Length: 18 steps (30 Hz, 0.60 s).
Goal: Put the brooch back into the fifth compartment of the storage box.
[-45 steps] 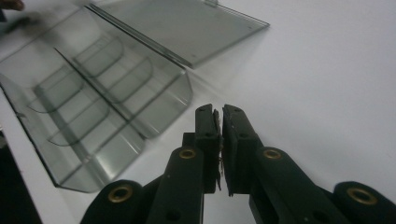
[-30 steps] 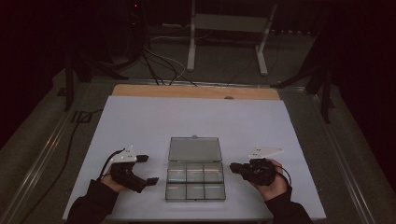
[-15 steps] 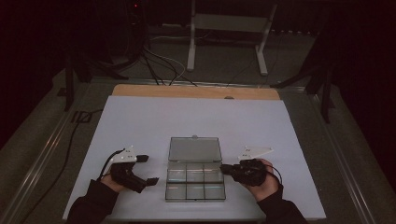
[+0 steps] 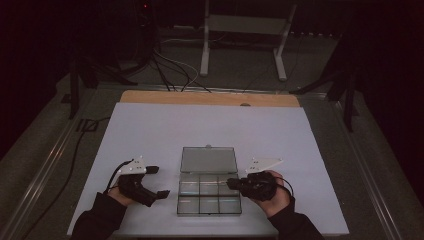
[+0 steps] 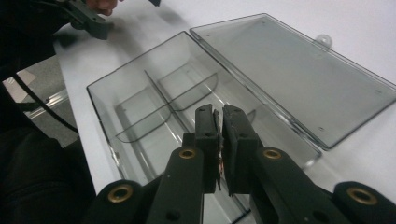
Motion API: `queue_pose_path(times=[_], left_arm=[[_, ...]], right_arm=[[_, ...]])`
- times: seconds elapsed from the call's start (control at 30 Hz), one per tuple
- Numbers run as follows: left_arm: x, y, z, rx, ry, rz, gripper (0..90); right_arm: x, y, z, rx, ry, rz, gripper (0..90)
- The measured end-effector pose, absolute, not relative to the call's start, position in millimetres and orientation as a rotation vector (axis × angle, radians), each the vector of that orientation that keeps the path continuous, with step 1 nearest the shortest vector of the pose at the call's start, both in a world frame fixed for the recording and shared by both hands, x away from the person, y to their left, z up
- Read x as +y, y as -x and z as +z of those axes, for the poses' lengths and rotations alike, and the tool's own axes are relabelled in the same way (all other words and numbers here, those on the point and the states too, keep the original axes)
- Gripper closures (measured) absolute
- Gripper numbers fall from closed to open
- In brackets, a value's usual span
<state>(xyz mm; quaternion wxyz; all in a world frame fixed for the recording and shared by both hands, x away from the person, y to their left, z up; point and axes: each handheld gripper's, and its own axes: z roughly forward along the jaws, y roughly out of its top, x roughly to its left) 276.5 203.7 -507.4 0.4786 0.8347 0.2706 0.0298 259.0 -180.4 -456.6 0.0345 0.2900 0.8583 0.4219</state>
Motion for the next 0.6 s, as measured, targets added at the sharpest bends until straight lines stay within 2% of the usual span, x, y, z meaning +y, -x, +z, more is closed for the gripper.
queue_pose_path(times=[0.6], left_arm=[[204,-276,-507,0.658,-2.037,0.075,1.5]], right_arm=[[-153,-253,-459,2.724,-0.804,1.327,84.9]])
